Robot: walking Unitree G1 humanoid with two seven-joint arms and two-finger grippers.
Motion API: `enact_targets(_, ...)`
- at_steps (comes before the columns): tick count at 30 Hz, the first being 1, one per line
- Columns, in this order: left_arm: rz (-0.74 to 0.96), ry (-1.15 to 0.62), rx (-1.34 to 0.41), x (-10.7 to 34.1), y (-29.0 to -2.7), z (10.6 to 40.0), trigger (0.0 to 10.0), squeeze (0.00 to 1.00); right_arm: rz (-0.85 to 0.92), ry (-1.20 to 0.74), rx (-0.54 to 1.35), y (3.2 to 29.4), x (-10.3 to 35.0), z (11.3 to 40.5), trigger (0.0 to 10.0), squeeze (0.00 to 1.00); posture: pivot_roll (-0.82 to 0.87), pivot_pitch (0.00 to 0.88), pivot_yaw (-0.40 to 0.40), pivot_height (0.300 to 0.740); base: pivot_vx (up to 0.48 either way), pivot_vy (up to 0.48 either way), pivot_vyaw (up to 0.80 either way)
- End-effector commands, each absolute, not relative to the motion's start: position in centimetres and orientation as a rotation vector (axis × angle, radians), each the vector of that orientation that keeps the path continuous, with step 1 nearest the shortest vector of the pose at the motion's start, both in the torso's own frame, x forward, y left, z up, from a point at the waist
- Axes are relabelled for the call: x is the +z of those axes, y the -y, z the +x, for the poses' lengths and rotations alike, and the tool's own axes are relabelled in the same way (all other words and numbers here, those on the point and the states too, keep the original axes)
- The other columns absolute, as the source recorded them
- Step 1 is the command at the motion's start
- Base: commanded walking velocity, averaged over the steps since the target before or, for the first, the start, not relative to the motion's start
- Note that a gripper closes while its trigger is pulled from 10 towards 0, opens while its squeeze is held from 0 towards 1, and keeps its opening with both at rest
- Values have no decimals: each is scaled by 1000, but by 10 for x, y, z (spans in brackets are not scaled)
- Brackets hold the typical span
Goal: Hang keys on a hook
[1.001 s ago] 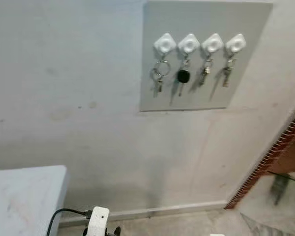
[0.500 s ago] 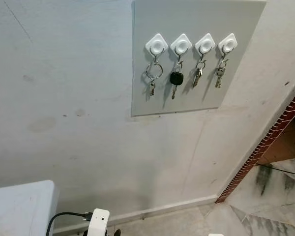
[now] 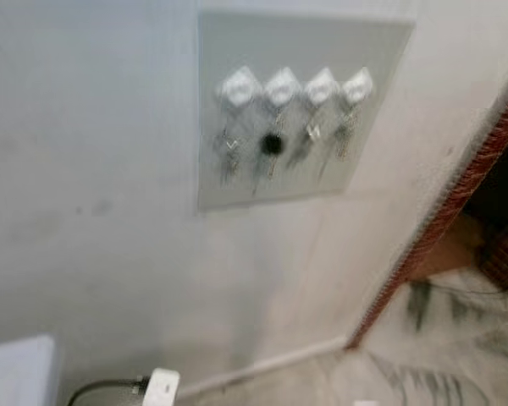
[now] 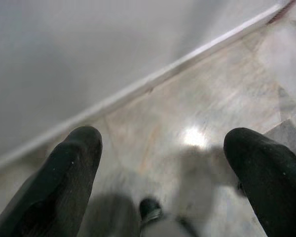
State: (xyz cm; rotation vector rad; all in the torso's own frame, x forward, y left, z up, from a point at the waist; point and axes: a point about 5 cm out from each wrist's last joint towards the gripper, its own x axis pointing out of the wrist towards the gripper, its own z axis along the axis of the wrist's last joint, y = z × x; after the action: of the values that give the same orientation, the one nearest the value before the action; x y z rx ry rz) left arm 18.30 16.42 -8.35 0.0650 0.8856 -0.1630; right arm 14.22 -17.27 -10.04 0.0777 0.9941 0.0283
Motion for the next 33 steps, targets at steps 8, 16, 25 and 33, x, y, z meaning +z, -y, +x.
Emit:
enact_targets(8,58,-888,-191,-84,-153,183,10000,0,73,-1001,-9,184,-100,141,10000,0,0,0,-2,740,0,-480,-720)
enact_targets(16,65,-889,-194,-84,-153,183,10000,0,76,-1003,-13,185,-100,140,10000,0,1,0,-3,740,0,-452,-720)
enact_targets(25,55,-909,-175,-85,-155,182,10000,0,76,-1005,-16,185,-100,139,10000,0,-2,0,-1,740,0,-29,-718)
enact_targets(33,62,-919,-173,-86,-154,182,10000,0,77,-1007,-20,185,-101,138,10000,0,-3,0,-1,740,0,0,-713)
